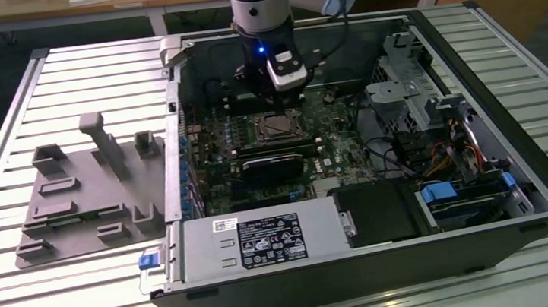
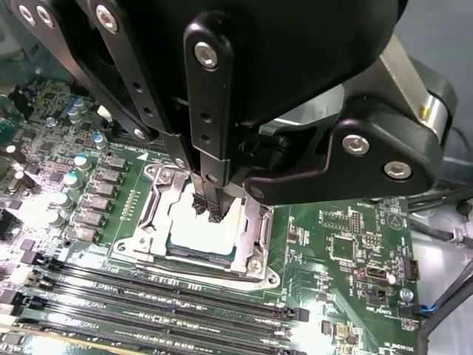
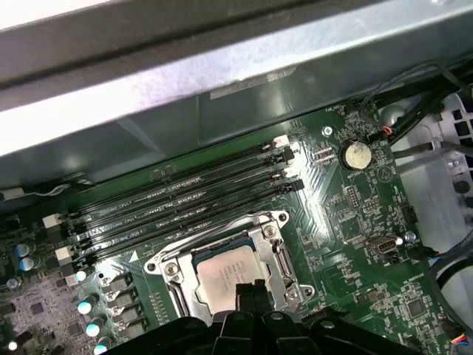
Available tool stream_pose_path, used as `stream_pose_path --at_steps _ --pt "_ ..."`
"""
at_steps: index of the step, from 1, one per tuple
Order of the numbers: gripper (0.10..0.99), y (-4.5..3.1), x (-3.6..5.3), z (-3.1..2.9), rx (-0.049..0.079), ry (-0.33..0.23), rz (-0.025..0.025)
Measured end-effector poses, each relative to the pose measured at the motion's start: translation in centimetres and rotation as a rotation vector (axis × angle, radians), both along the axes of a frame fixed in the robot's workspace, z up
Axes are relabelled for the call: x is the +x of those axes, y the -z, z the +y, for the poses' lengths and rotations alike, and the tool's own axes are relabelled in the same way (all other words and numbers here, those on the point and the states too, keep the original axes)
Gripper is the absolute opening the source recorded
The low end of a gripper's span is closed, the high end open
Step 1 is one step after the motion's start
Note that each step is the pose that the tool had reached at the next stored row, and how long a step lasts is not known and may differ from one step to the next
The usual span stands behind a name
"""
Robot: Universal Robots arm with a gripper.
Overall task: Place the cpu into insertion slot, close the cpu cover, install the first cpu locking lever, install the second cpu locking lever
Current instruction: 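Install the first cpu locking lever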
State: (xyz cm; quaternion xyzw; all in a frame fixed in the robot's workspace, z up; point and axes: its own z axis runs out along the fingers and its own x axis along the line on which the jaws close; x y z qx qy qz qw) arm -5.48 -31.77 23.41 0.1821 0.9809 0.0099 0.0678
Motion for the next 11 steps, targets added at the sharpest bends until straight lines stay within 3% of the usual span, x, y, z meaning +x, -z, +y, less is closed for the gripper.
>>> stream_pose_path --at_steps 11 --pt "0.102 -1.27 0.0 0.0 0.0 -0.008 0.0001"
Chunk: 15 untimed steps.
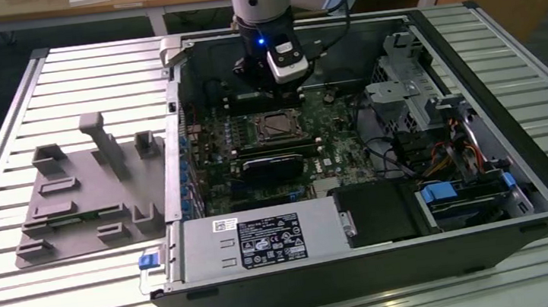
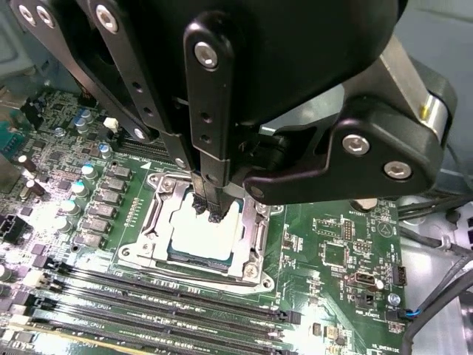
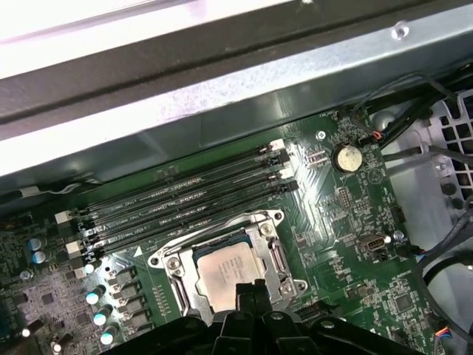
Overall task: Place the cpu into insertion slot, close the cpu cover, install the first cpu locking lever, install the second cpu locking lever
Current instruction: 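Install the first cpu locking lever, then install the second cpu locking lever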
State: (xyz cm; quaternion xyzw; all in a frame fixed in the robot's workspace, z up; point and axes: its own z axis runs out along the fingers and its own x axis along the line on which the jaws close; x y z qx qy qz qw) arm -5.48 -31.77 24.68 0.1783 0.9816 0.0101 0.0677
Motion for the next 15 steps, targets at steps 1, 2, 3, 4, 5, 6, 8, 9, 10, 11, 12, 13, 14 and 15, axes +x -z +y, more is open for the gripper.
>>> stream_pose_path --at_steps 1,2,3,4,5,6,8,9,10,11,12,13,14,15 --pt "0.102 0.0 0.0 0.0 0.0 0.0 -0.0001" --pt "0.102 0.0 0.0 0.0 0.0 0.0 0.0" --pt "0.102 0.0 0.0 0.0 0.0 0.0 0.0" --pt "0.102 0.0 0.0 0.0 0.0 0.0 0.0" --pt "0.102 0.0 0.0 0.0 0.0 0.0 0.0" --pt "0.102 0.0 0.0 0.0 0.0 0.0 0.0" --pt "0.102 0.0 0.0 0.0 0.0 0.0 0.0" --pt "0.102 0.0 0.0 0.0 0.0 0.0 0.0" --pt "0.102 0.0 0.0 0.0 0.0 0.0 0.0" --pt "0.102 0.0 0.0 0.0 0.0 0.0 0.0" --pt "0.102 0.0 0.0 0.0 0.0 0.0 0.0" --pt "0.102 0.0 0.0 0.0 0.0 0.0 0.0" --pt "0.102 0.0 0.0 -0.02 -0.001 0.0 0.0" --pt "0.102 -0.01 0.0 -0.06 -0.004 0.0 0.0002"
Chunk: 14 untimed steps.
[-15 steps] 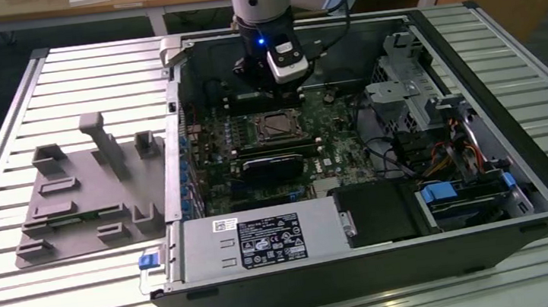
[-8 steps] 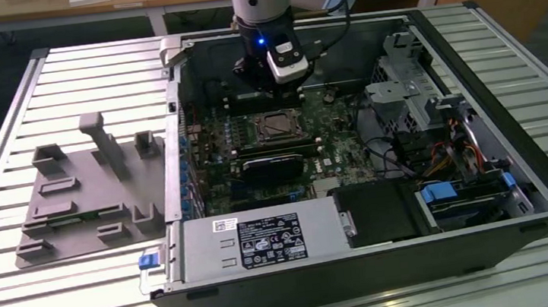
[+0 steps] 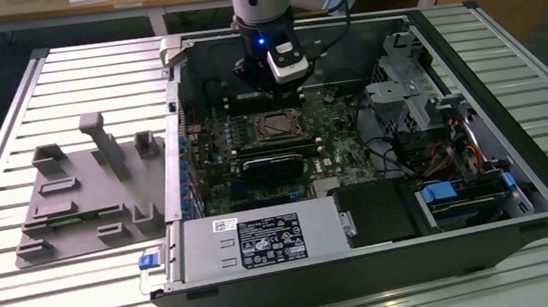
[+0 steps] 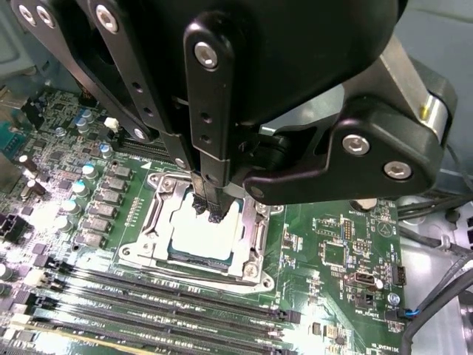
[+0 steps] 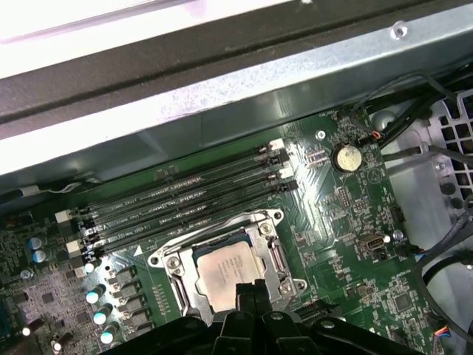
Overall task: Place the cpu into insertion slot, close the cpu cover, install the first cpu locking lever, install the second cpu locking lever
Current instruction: 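Install the second cpu locking lever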
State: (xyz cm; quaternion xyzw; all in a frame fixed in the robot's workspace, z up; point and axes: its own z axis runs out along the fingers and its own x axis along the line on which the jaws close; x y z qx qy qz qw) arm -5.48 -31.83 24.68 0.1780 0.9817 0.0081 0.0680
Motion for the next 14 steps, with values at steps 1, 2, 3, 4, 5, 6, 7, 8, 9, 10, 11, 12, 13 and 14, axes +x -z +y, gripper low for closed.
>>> stream_pose_path --at_steps 1,2,3,4,5,6,7,8,9,10,11,12,13,14 --pt "0.102 0.0 0.0 -0.07 -0.004 0.0 -0.0001" --pt "0.102 0.0 0.0 -0.18 -0.006 0.0 0.0" --pt "0.102 0.0 0.0 -0.29 -0.009 0.0 -0.0002" --pt "0.102 0.0 0.0 -0.42 -0.011 0.0 -0.0001" --pt "0.102 0.0 0.0 -0.58 -0.012 0.0 -0.0001" --pt "0.102 0.0 0.0 -0.73 -0.013 0.0 -0.0001" --pt "0.102 0.0 0.0 -0.86 -0.015 0.0 -0.0002" --pt "0.102 0.0 0.01 -0.99 -0.017 0.0 -0.0002" --pt "0.102 0.0 0.0 -1.12 -0.019 0.0 -0.0002" --pt "0.102 0.01 0.0 -1.23 -0.02 0.0 -0.0001" --pt "0.102 0.03 0.0 -1.31 -0.021 0.0 -0.0001" --pt "0.102 0.06 0.0 -1.37 -0.021 0.0 -0.0001" --pt "0.102 0.09 -0.01 -1.42 -0.021 0.0 -0.0002" --pt "0.102 0.13 -0.04 -1.47 -0.021 0.0 -0.0002"
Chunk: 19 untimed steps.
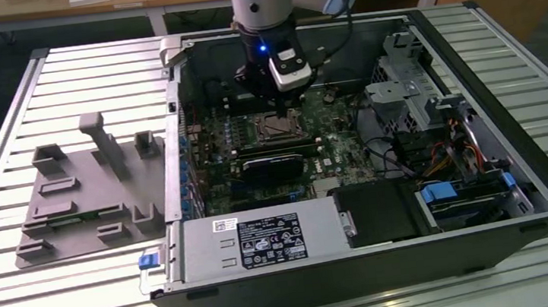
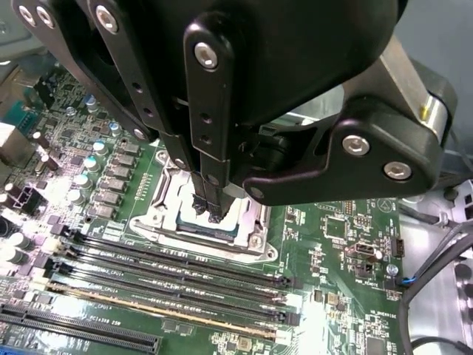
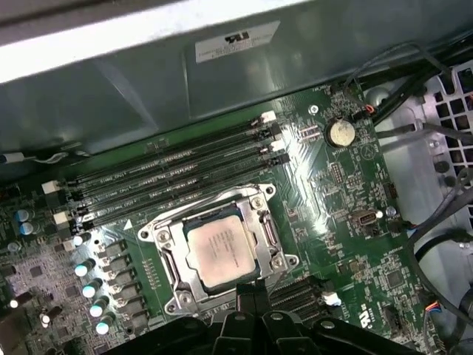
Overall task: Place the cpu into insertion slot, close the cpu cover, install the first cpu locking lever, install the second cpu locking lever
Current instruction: 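Install the second cpu locking lever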
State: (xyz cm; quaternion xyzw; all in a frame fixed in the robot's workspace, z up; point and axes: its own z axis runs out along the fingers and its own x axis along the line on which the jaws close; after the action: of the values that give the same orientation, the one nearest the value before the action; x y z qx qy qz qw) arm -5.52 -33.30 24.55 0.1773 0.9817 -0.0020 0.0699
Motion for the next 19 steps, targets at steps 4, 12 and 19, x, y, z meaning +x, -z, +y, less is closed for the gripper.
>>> stream_pose_path --at_steps 4,12,19 --pt "0.102 0.23 -0.07 -0.19 0.0 0.0 0.0003" --pt "0.102 0.66 -0.6 -0.46 0.0 -0.001 0.0006" --pt "0.102 1.17 -1.16 -0.69 0.0 -0.001 0.0015"
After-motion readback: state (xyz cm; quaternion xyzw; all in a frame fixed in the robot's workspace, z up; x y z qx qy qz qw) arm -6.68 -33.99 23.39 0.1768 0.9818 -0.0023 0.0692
